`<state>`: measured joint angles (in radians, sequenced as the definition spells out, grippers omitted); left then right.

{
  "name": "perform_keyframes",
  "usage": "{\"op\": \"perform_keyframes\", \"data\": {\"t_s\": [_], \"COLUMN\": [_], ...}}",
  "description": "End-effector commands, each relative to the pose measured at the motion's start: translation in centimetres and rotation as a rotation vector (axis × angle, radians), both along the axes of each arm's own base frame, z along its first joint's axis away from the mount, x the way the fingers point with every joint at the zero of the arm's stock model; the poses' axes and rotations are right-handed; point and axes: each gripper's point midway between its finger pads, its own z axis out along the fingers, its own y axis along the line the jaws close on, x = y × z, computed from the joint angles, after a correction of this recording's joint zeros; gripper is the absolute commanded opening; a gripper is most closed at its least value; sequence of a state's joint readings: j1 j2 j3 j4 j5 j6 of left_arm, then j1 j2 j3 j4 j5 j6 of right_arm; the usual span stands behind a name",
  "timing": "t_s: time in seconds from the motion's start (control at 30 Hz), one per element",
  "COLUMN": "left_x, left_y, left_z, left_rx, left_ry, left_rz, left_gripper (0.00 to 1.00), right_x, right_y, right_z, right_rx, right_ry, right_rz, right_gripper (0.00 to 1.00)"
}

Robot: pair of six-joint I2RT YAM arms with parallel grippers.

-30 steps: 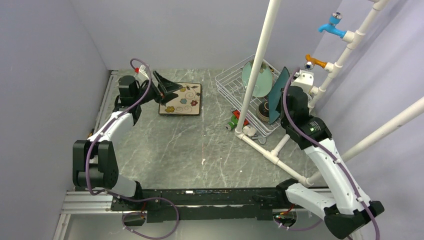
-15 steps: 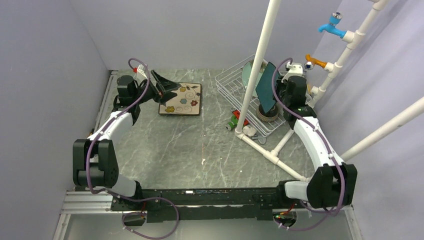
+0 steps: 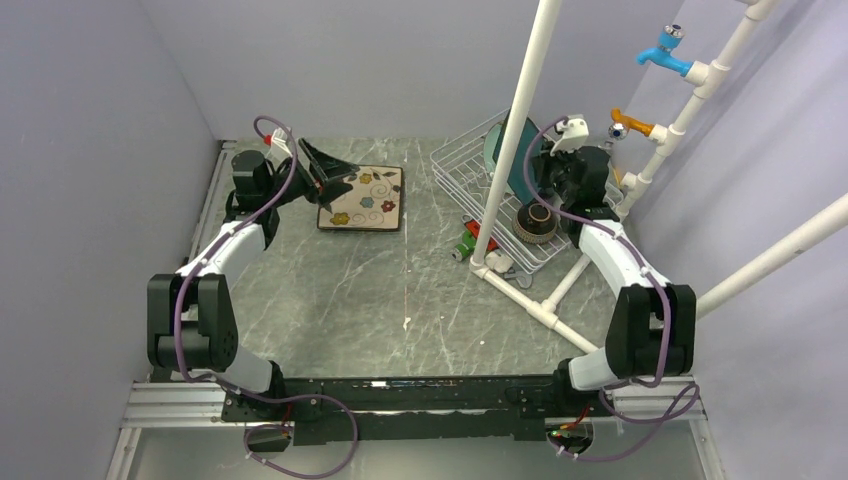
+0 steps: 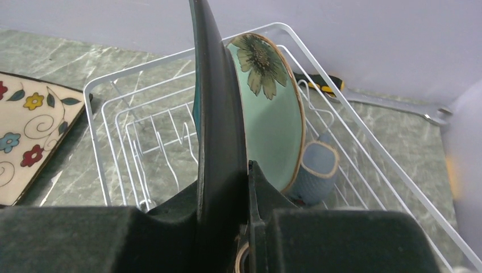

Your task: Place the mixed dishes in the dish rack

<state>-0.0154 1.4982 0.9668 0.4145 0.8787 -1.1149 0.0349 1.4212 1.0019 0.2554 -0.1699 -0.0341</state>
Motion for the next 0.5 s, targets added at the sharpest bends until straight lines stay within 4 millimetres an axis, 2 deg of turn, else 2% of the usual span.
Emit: {"op": "perform_keyframes", "data": {"t_s": [0.0,0.13,0.27,0.47], "left_x": [0.0,-0.1,-0.1,-0.2], "left_y": [-0.1,-0.3,-0.8,-1.1], "left_z": [0.3,0.2,-0.2,-0.3], "left_rx": [0.001,-0.003,0.037,0.013], "left_ry": [-0.032,-0.036,-0.035,-0.027], "left_rz": [-0.021,-0.018,-0.027,-0.047], "left_gripper": [0.98,0.98,0.98,0.98], "right_x": [1.8,2.6,3.3,3.9], "right_y": [0.9,1.1,2.2,2.9], "right_z": [9.4,9.1,7.8,5.8], "right_rx": [-0.028,-0.043,-0.068,-0.088], "right_ry": [-0.358,-0.404,-0.389,-0.382], "right_rz": [0.091,0.125,0.202,0.249], "right_gripper": [0.0,0.0,0.0,0.0]}}
